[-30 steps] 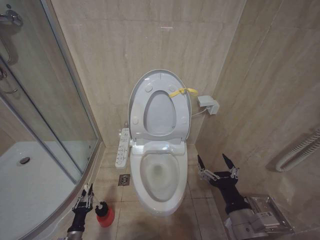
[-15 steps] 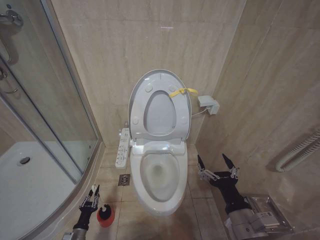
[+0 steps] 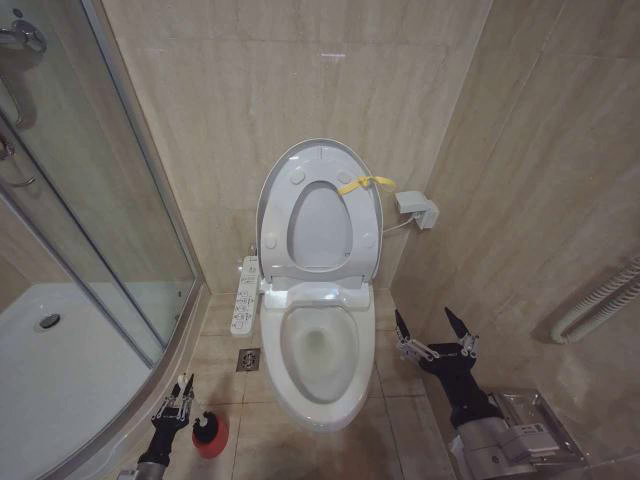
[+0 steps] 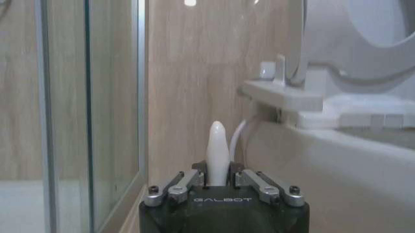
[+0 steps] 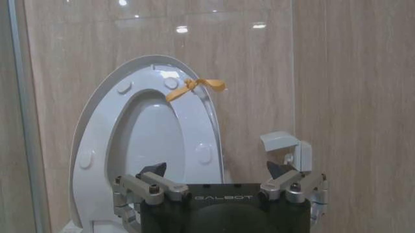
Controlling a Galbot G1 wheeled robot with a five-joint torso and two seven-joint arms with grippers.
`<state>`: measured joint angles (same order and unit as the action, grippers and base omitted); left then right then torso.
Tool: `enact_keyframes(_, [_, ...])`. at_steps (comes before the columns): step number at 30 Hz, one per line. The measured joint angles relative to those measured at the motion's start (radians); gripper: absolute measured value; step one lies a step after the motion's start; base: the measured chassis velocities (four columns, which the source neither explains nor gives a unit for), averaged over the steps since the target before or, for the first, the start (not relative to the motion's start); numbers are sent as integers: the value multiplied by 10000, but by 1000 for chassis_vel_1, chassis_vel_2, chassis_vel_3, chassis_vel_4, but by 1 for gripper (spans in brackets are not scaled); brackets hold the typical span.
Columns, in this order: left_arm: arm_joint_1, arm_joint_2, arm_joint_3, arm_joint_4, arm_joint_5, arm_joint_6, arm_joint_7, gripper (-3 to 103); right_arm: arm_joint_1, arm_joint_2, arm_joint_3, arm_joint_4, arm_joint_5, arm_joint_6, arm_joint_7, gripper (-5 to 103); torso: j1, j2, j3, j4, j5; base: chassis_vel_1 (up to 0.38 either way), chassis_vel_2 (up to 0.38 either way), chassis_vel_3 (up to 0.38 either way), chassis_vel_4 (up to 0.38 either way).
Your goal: Open the toilet lid, clean the toilet bowl with a toilet brush, close the toilet lid, and flush.
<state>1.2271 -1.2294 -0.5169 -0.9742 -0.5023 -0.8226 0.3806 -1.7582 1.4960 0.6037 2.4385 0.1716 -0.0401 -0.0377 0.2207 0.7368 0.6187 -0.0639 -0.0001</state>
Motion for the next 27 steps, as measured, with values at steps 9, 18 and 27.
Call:
enact_keyframes(9, [-422, -192, -15, 817, -30, 0, 450, 21, 0, 0, 0, 0, 0, 0, 0, 100, 0, 0, 0, -2, 1, 0, 0, 0, 0])
enact_keyframes(18, [171, -382, 71, 861, -89, -20, 387, 21, 0, 1, 0, 0, 0, 0, 0, 100, -1, 0, -1, 1, 3, 0, 0, 0, 0])
enact_keyframes(27, [591, -542, 1, 964, 845, -51, 351, 21, 0, 0, 0, 0, 0, 0, 0, 100, -2, 4, -3, -2, 9, 0, 0, 0, 0])
